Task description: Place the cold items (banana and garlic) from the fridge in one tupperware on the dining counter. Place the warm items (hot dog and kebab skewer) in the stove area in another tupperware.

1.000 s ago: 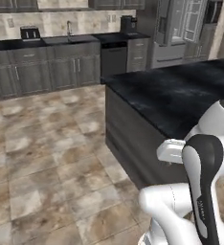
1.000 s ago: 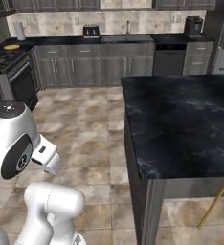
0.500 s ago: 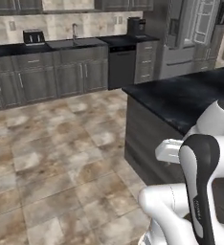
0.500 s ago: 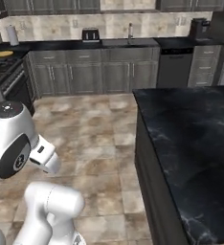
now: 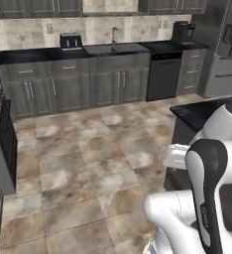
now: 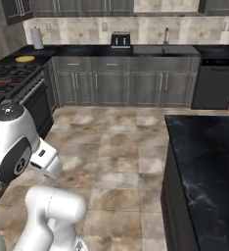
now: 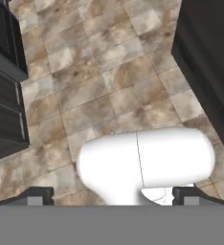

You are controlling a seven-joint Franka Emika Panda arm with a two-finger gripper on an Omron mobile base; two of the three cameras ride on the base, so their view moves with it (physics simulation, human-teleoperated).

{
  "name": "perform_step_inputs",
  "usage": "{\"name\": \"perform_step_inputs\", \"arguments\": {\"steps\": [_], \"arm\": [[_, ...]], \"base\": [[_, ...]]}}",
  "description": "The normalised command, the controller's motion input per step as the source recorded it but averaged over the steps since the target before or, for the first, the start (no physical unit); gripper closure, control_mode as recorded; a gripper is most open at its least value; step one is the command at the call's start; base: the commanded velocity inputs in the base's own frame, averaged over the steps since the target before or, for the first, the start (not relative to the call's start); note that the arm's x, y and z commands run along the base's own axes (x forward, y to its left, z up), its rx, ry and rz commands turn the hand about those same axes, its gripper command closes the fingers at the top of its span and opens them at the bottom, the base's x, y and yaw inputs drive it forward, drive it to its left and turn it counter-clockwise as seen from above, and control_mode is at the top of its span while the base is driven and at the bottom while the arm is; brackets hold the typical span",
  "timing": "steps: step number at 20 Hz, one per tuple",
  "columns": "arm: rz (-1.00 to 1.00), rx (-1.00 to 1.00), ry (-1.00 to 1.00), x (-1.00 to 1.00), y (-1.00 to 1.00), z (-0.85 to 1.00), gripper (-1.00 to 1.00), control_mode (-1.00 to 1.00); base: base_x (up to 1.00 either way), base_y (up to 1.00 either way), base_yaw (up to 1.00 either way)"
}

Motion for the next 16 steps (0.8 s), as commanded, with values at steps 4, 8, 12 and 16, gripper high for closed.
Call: {"name": "perform_step_inputs", "arguments": {"steps": [4,8,12,16], "arm": [[0.0,0.0,0.0,0.0,0.0,0.0,-1.0,1.0],[0.0,0.0,0.0,0.0,0.0,0.0,-1.0,1.0],[0.0,0.0,0.0,0.0,0.0,0.0,-1.0,1.0],[0.0,0.0,0.0,0.0,0.0,0.0,-1.0,1.0]], "base": [[1.0,0.29,0.3],[1.0,0.21,0.31],[1.0,0.17,0.32],[1.0,0.12,0.34]]}}
